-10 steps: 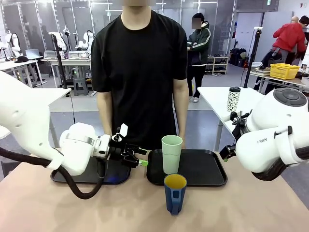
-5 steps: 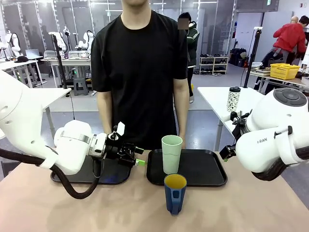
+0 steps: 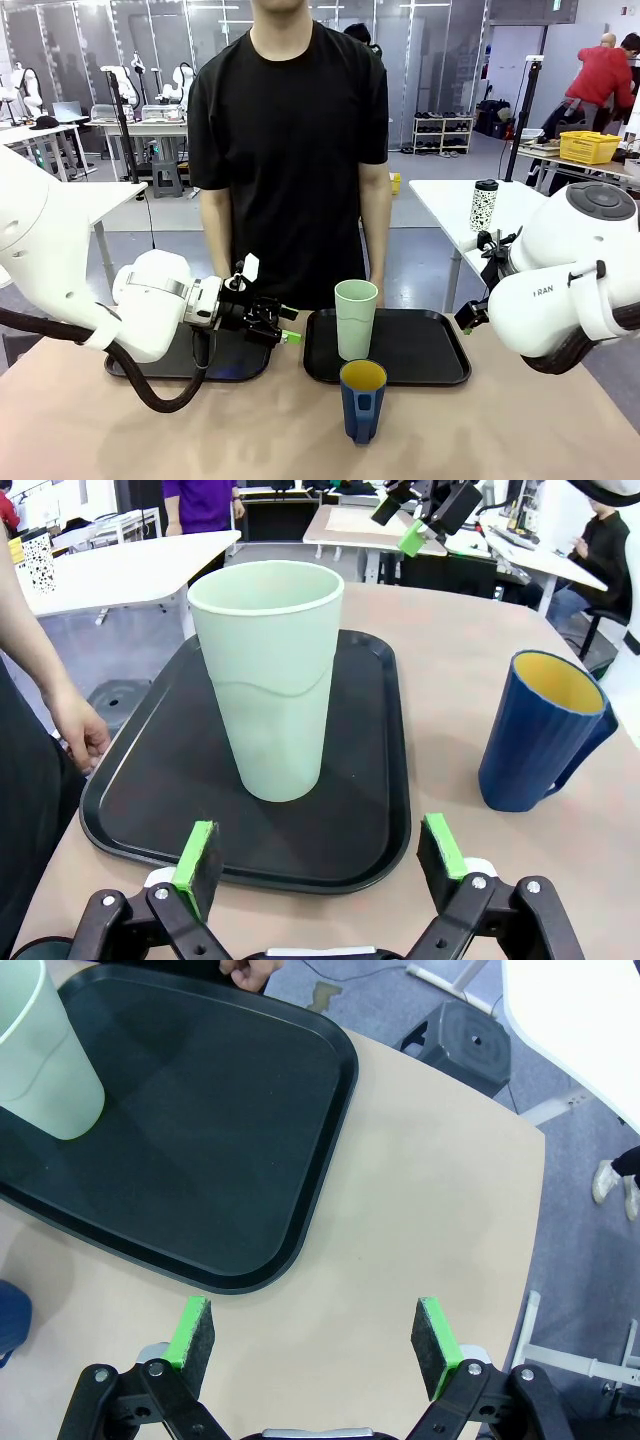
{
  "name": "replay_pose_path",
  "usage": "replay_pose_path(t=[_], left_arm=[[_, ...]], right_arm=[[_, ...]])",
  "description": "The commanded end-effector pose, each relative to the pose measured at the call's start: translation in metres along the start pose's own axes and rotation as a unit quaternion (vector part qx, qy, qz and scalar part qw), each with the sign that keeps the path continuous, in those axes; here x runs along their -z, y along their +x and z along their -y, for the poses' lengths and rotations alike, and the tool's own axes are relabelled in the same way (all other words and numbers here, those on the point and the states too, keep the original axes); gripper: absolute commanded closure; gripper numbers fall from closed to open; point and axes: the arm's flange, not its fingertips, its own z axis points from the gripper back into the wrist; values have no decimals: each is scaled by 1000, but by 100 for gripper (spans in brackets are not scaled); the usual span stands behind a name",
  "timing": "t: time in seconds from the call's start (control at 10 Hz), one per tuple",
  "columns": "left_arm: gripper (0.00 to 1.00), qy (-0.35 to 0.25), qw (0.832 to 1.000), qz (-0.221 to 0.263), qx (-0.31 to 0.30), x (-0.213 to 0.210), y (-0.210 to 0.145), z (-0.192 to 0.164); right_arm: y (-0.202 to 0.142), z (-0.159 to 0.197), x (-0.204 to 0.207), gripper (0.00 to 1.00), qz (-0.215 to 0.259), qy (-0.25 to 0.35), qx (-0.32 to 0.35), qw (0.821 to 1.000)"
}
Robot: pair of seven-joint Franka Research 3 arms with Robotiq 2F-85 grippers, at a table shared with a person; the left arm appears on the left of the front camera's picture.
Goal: Sort and store the cups by type.
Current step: Pick up the Handle plastic cup and place it into the empty Flat Tray.
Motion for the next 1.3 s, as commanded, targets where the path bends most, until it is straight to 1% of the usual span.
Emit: replay_pose_path(t=[0.0,0.1,0.2,0.3,0.4,0.5,0.6,0.7,0.8,0.9,1.0,1.1,1.2], left_arm=[[0,-12,999,-27,25,-18,6,11],[0,8,997,-75,24,-53,16,33],[0,35,989,-140,25,-88,25,55],[0,52,982,-183,19,-119,30,72],[0,71,975,-211,16,-152,32,84],[0,84,963,-257,13,-181,34,97],[0,103,952,-288,-1,-209,38,114],[0,112,939,-325,-28,-228,42,125],[0,124,918,-372,-60,-244,45,133],[0,146,904,-396,-67,-257,48,137],[0,161,901,-398,-66,-266,51,140],[0,163,901,-398,-63,-270,49,140],[0,151,901,-403,-59,-273,47,140]], right_arm=[[-2,-1,0,0,0,-2,-4,1000],[-2,-1,0,0,0,-2,-4,1000],[-2,-1,0,0,0,-2,-4,1000],[-2,-1,0,0,0,-2,-4,1000],[-2,-1,0,0,0,-2,-4,1000],[-2,-1,0,0,0,-2,-4,1000],[-2,-1,0,0,0,-2,-4,1000],[-2,-1,0,0,0,-2,-4,1000],[-2,-1,0,0,0,-2,-4,1000],[-2,-1,0,0,0,-2,-4,1000],[-2,-1,0,0,0,-2,-4,1000],[-2,-1,0,0,0,-2,-4,1000],[-2,-1,0,0,0,-2,-4,1000]])
